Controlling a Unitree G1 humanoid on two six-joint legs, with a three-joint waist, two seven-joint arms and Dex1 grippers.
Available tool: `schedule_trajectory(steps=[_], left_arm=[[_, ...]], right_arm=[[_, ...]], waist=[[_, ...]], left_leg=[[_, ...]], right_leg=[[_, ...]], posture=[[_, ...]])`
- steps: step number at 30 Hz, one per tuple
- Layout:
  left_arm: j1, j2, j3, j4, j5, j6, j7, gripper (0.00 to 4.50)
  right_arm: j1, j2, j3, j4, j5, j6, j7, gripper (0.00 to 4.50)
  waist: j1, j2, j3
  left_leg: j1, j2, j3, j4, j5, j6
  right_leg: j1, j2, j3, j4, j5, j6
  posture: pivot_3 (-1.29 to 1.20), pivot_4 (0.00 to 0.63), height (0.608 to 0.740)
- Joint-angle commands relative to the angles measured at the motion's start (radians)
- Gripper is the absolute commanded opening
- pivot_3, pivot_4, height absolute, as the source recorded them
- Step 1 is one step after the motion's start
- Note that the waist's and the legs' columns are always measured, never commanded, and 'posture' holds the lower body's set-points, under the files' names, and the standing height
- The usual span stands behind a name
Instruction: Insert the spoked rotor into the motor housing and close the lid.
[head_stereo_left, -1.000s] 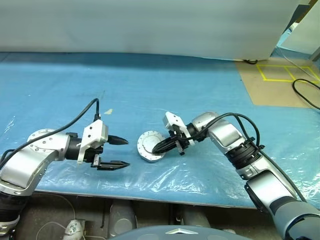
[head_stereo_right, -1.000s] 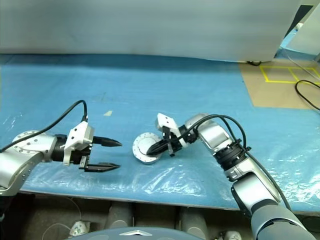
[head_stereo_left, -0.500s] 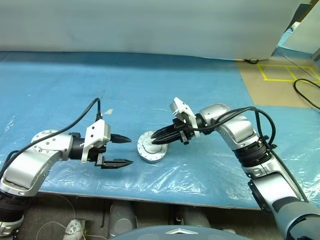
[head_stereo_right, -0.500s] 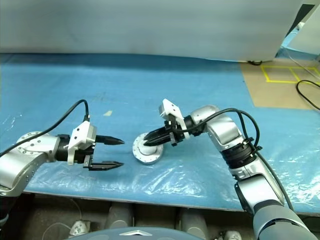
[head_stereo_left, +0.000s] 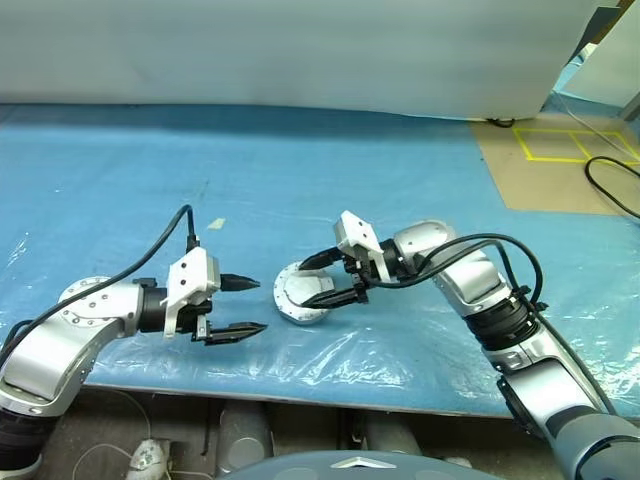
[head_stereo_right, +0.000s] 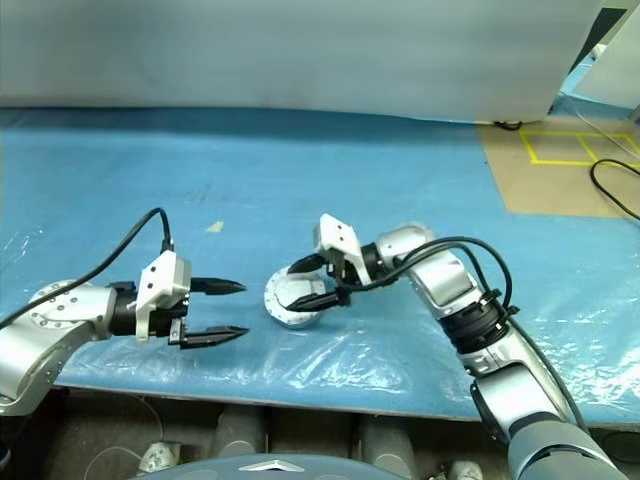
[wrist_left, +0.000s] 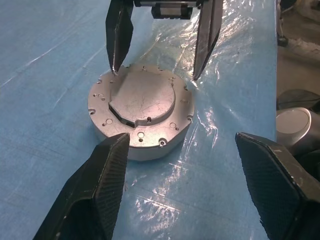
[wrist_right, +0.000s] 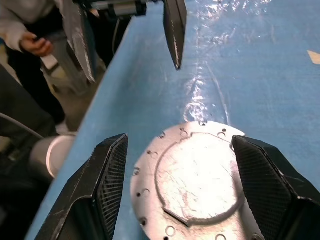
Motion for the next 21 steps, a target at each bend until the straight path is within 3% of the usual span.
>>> schedule_trajectory(steps=[1,21], left_arm=[[0.006,0.014,0.032,-0.05,-0.02,0.007,0.007,3.57],[0.02,0.032,0.026,-0.033,0.002,0.001,-0.003,3.57]], right_arm=[[0.021,0.002,0.002,-0.009,-0.036,-0.102,-0.021,3.49],[0.091,-0.016,0.046,0.015,-0.126,-0.203,-0.035,3.49]], waist=[[0.0,0.0,0.0],[0.0,0.0,0.0]], left_leg=[[0.0,0.0,0.0,0.0,0.0,0.0],[0.0,0.0,0.0,0.0,0.0,0.0]], right_leg=[[0.0,0.0,0.0,0.0,0.0,0.0],[0.0,0.0,0.0,0.0,0.0,0.0]], posture=[[0.0,0.15,0.74],[0.0,0.15,0.74]])
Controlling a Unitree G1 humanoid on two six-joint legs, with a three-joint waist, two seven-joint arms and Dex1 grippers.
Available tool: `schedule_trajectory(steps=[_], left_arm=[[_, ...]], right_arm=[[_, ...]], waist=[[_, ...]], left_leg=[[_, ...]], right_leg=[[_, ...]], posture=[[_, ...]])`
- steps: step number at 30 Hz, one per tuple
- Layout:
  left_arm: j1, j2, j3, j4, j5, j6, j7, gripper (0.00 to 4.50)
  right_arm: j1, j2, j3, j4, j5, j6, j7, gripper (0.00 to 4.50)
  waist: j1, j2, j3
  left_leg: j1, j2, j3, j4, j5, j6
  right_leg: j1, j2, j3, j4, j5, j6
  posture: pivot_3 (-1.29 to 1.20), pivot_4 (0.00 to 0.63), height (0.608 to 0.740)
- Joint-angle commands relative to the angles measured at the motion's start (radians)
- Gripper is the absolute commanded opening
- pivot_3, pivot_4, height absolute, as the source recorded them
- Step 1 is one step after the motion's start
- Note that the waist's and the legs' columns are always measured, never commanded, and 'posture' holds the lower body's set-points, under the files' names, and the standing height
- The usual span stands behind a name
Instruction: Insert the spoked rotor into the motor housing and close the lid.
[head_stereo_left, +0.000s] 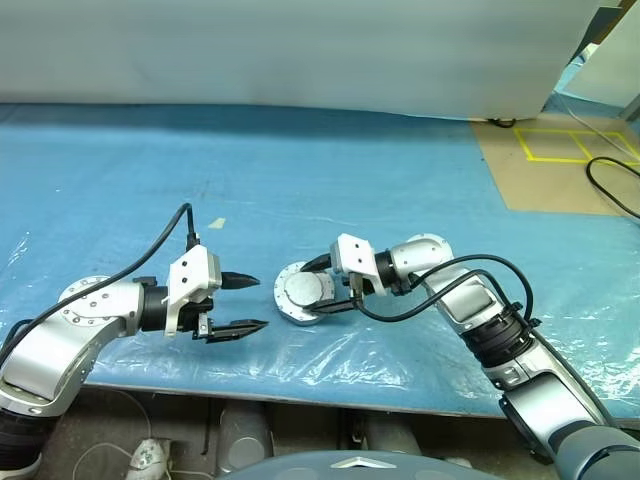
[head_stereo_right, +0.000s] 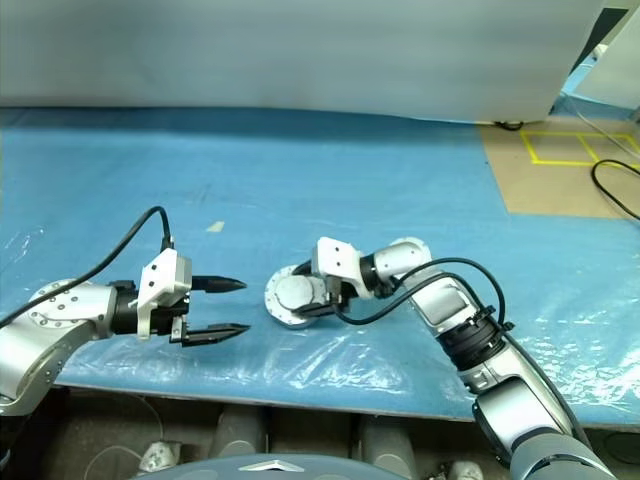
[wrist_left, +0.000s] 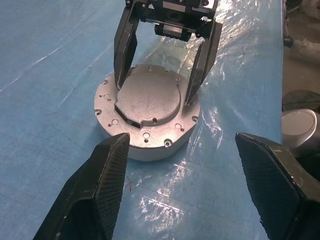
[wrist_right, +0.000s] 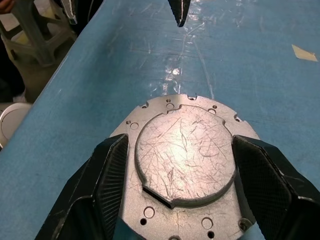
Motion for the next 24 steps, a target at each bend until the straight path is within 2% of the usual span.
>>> schedule_trajectory(steps=[1,14,24], left_arm=[[0.032,0.037,0.035,-0.023,0.012,-0.021,-0.018,3.57],[0.027,0.042,0.075,0.057,0.057,-0.062,0.003,3.57],[-0.037,-0.011,0.031,0.05,0.036,-0.064,-0.002,3.57]], right_arm=[[0.03,-0.018,0.028,-0.002,-0.025,-0.022,0.016,3.49],[0.036,0.017,-0.011,-0.001,0.038,0.093,0.004,3.49],[-0.072,0.015,-0.134,-0.072,0.239,0.359,0.039,3.49]], waist=[[0.0,0.0,0.0],[-0.001,0.0,-0.001],[0.0,0.001,0.0]], left_leg=[[0.0,0.0,0.0,0.0,0.0,0.0],[0.004,0.0,0.0,0.0,0.0,0.0],[0.003,0.0,0.0,0.0,0.0,0.0]], right_leg=[[0.0,0.0,0.0,0.0,0.0,0.0],[0.003,0.0,0.001,0.0,0.0,0.0],[0.002,0.0,0.001,0.0,0.0,0.0]], posture=[[0.0,0.15,0.74],[0.0,0.15,0.74],[0.0,0.15,0.74]])
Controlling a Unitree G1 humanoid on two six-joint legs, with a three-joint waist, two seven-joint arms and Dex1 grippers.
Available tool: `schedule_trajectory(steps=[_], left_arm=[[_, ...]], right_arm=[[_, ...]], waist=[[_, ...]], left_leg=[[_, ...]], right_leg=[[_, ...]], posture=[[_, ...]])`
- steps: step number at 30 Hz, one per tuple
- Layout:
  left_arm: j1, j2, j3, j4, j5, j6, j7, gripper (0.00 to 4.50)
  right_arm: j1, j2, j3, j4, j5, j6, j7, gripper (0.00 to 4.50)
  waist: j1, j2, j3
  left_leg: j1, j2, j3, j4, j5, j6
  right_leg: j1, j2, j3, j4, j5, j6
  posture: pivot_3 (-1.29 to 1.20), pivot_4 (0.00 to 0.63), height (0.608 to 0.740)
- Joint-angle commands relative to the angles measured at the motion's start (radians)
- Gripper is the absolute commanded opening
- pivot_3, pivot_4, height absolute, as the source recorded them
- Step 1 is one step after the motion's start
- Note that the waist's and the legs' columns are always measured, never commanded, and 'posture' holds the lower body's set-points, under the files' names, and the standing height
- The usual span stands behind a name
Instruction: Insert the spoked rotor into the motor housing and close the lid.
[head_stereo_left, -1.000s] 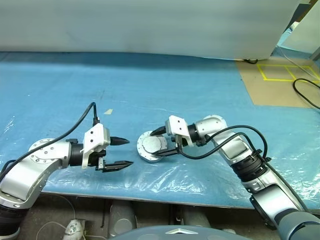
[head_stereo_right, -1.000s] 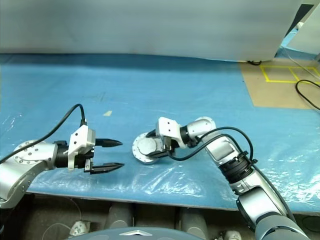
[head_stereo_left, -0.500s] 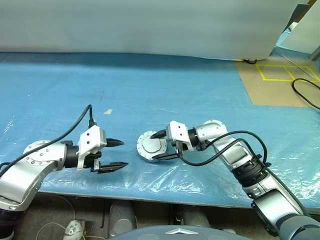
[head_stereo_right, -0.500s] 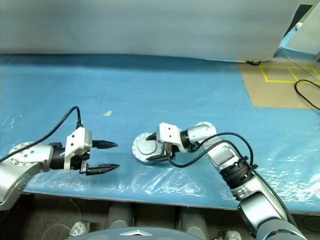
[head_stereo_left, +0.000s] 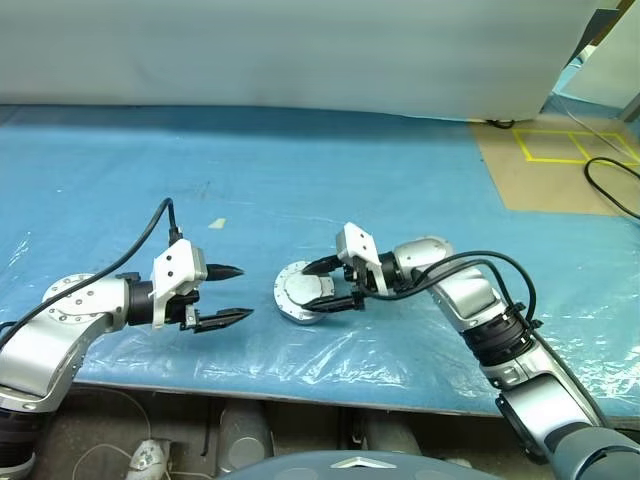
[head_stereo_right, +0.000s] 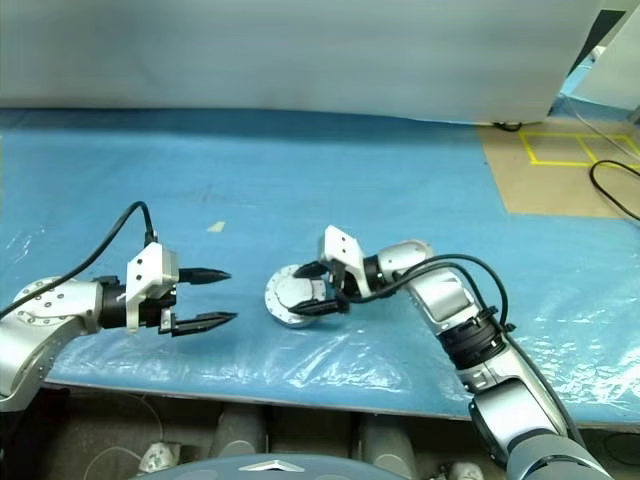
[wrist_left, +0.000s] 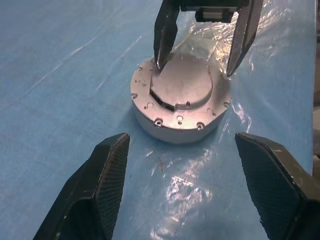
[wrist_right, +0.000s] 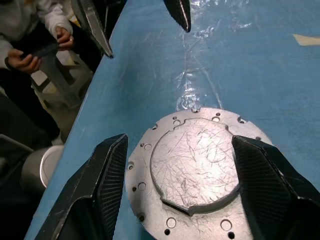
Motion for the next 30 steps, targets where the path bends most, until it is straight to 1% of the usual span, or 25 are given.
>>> schedule_trajectory(steps=[1,3,4,5,6,10,13,14,23,25,27,30], left_arm=[[-0.03,-0.013,-0.022,-0.021,-0.001,-0.011,-0.002,3.57],[-0.043,-0.026,-0.051,-0.016,0.011,-0.017,-0.003,3.57],[-0.046,-0.033,-0.065,-0.01,0.017,-0.022,-0.006,3.57],[-0.05,-0.042,-0.076,-0.005,0.019,-0.024,-0.006,3.57],[-0.053,-0.048,-0.084,0.0,0.02,-0.025,-0.006,3.57],[-0.065,-0.082,-0.141,0.012,0.049,-0.033,0.002,3.57],[-0.082,-0.094,-0.156,0.035,0.069,-0.043,0.004,3.57],[-0.091,-0.099,-0.158,0.043,0.072,-0.045,0.005,3.57],[-0.132,-0.148,-0.18,0.102,0.101,-0.07,0.01,3.57],[-0.135,-0.149,-0.17,0.101,0.072,-0.057,-0.01,3.18],[-0.131,-0.141,-0.164,0.104,0.067,-0.061,-0.028,2.66],[-0.131,-0.145,-0.163,0.112,0.072,-0.068,-0.028,1.57]], right_arm=[[-0.034,-0.007,-0.045,-0.053,0.055,0.044,0.006,3.49],[-0.034,-0.01,-0.046,-0.055,0.053,0.04,-0.002,3.49],[-0.028,-0.014,-0.046,-0.063,0.052,0.037,-0.004,3.11],[-0.023,-0.018,-0.047,-0.07,0.052,0.037,-0.005,2.93],[-0.019,-0.02,-0.047,-0.073,0.052,0.035,-0.006,2.63],[0.001,-0.032,-0.051,-0.09,0.05,0.037,-0.022,1.32],[0.006,-0.031,-0.059,-0.099,0.054,0.048,-0.042,0.24],[0.006,-0.03,-0.061,-0.1,0.053,0.053,-0.051,0.02],[0.013,-0.039,-0.07,-0.095,0.045,0.053,-0.098,0.02],[0.016,-0.043,-0.073,-0.093,0.043,0.052,-0.109,0.0],[0.019,-0.048,-0.074,-0.089,0.04,0.048,-0.114,0.0],[0.022,-0.054,-0.074,-0.083,0.037,0.042,-0.121,0.0]], waist=[[0.0,0.0,0.0],[0.001,0.0,0.0],[0.001,0.0,0.0],[0.001,0.0,0.0],[0.001,0.0,0.0],[0.001,0.0,0.0],[0.001,0.0,0.0],[0.001,0.0,0.0],[0.001,0.0,0.0],[0.001,0.0,0.0],[0.001,0.0,0.0],[0.001,0.0,0.0]], left_leg=[[0.0,0.0,0.0,0.0,0.0,0.0],[0.0,0.0,0.0,0.0,0.0,0.0],[0.0,0.0,0.0,0.0,0.0,0.0],[-0.001,0.0,0.0,0.0,0.0,0.0],[-0.001,0.0,0.0,0.0,0.0,0.0],[-0.001,0.0,0.0,-0.001,0.0,0.0],[-0.001,0.0,0.0,0.0,0.0,0.0],[-0.001,0.0,0.0,0.0,0.0,0.0],[-0.001,0.0,0.0,-0.001,0.0,0.0],[-0.001,0.0,0.0,-0.001,0.0,0.0],[-0.001,0.0,0.0,0.0,0.0,0.0],[-0.001,0.0,0.0,-0.001,0.0,0.0]], right_leg=[[0.0,0.0,0.0,0.0,0.0,0.0],[0.0,0.0,0.0,0.0,0.0,0.0],[0.0,0.0,0.0,0.0,0.0,0.0],[0.0,0.0,0.0,-0.001,0.0,0.0],[0.0,0.0,0.0,-0.001,0.0,0.0],[-0.001,0.0,0.0,-0.001,0.0,0.0],[-0.001,0.0,0.0,0.0,0.0,0.0],[-0.001,0.0,0.0,0.0,0.0,0.0],[-0.001,0.0,0.0,0.0,0.0,0.0],[-0.001,0.0,0.0,-0.001,0.0,0.0],[-0.001,0.0,0.0,0.0,0.0,0.0],[-0.001,0.0,0.0,0.0,0.0,0.0]], posture=[[0.0,0.15,0.74],[0.0,0.15,0.74],[0.0,0.15,0.74],[0.0,0.15,0.74],[0.0,0.15,0.74],[0.0,0.15,0.74],[0.0,0.15,0.74],[0.0,0.15,0.74],[0.0,0.15,0.74],[0.0,0.15,0.74],[0.0,0.15,0.74],[0.0,0.15,0.74]])
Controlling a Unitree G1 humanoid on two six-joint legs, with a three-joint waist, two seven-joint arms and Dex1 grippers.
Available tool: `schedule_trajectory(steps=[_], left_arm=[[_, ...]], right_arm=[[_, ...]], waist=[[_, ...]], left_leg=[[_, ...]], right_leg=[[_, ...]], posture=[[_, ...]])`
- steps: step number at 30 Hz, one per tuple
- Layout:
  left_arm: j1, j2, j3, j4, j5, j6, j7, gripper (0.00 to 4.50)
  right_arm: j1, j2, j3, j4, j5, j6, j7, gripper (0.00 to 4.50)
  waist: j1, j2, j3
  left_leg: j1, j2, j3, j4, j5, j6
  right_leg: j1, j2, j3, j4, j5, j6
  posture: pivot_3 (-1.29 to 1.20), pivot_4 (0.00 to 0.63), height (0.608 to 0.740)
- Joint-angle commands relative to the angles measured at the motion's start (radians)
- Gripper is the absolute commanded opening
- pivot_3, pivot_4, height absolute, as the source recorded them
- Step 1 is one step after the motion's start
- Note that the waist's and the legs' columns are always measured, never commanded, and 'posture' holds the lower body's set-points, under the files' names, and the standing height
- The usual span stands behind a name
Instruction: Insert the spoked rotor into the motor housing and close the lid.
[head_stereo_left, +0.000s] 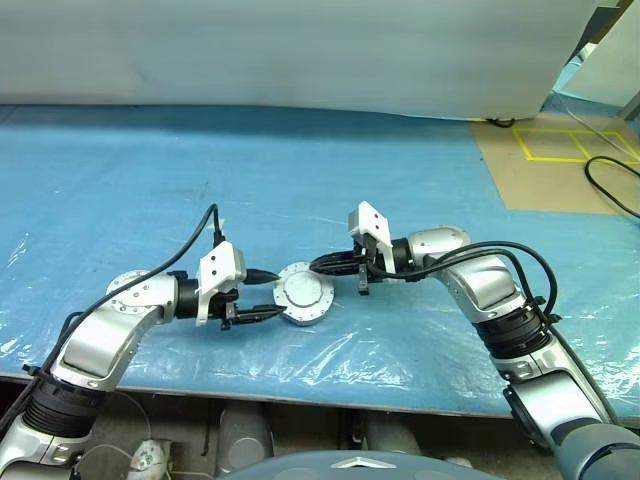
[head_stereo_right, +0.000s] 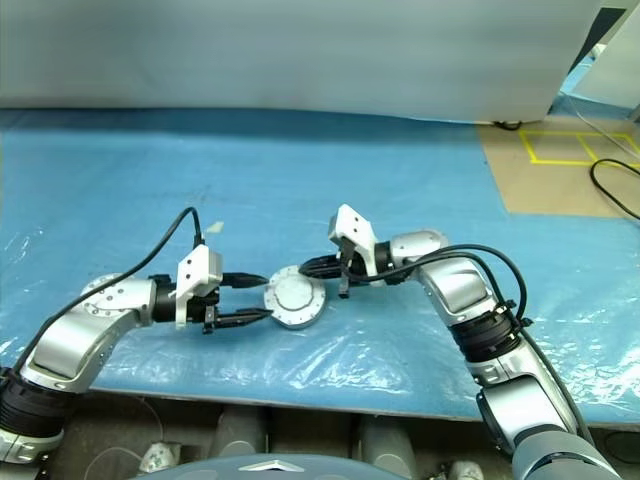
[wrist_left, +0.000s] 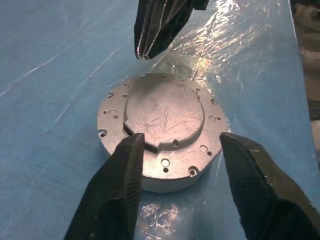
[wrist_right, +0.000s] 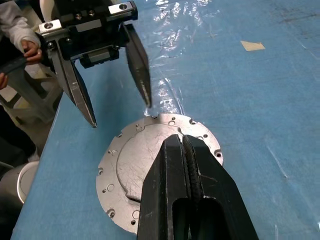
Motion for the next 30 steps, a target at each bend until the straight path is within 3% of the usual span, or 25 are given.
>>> schedule_trajectory(steps=[1,5,18,23,30], left_arm=[[-0.009,0.002,0.019,-0.01,-0.012,-0.018,-0.008,1.2],[-0.015,-0.007,-0.002,0.007,0.019,-0.025,0.006,0.01],[-0.041,-0.058,-0.056,0.042,0.089,-0.048,0.039,0.01],[-0.032,-0.03,-0.082,0.084,0.151,-0.092,0.029,0.01],[-0.029,-0.002,-0.038,0.1,0.118,-0.084,0.011,0.01]], right_arm=[[0.005,-0.01,-0.032,-0.017,0.008,-0.017,-0.009,0.0],[0.006,-0.012,-0.029,-0.017,0.008,-0.019,-0.015,0.0],[-0.014,-0.006,-0.05,-0.033,0.032,0.013,-0.034,0.0],[-0.005,-0.009,-0.052,-0.035,0.028,0.011,-0.04,0.0],[-0.002,-0.01,-0.055,-0.034,0.03,0.013,-0.049,0.0]], waist=[[0.0,0.0,0.0],[0.0,0.0,0.0],[0.0,0.0,0.0],[0.0,0.0,0.0],[-0.001,0.001,0.0]], left_leg=[[0.0,0.0,0.0,0.0,0.0,0.0],[0.0,0.0,0.0,0.0,0.0,0.0],[0.0,0.0,0.0,0.0,0.0,0.0],[0.0,0.0,0.0,0.0,0.0,0.0],[0.001,0.0,0.0,0.0,0.0,0.0]], right_leg=[[0.0,0.0,0.0,0.0,0.0,0.0],[0.0,0.0,0.0,0.0,0.0,0.0],[0.0,0.0,0.0,0.0,0.0,0.0],[0.0,0.0,0.0,0.0,0.0,0.0],[0.0,0.0,0.0,0.0,0.0,0.0]], posture=[[0.0,0.15,0.74],[0.0,0.15,0.74],[0.0,0.15,0.74],[0.0,0.15,0.74],[0.0,0.15,0.74]])
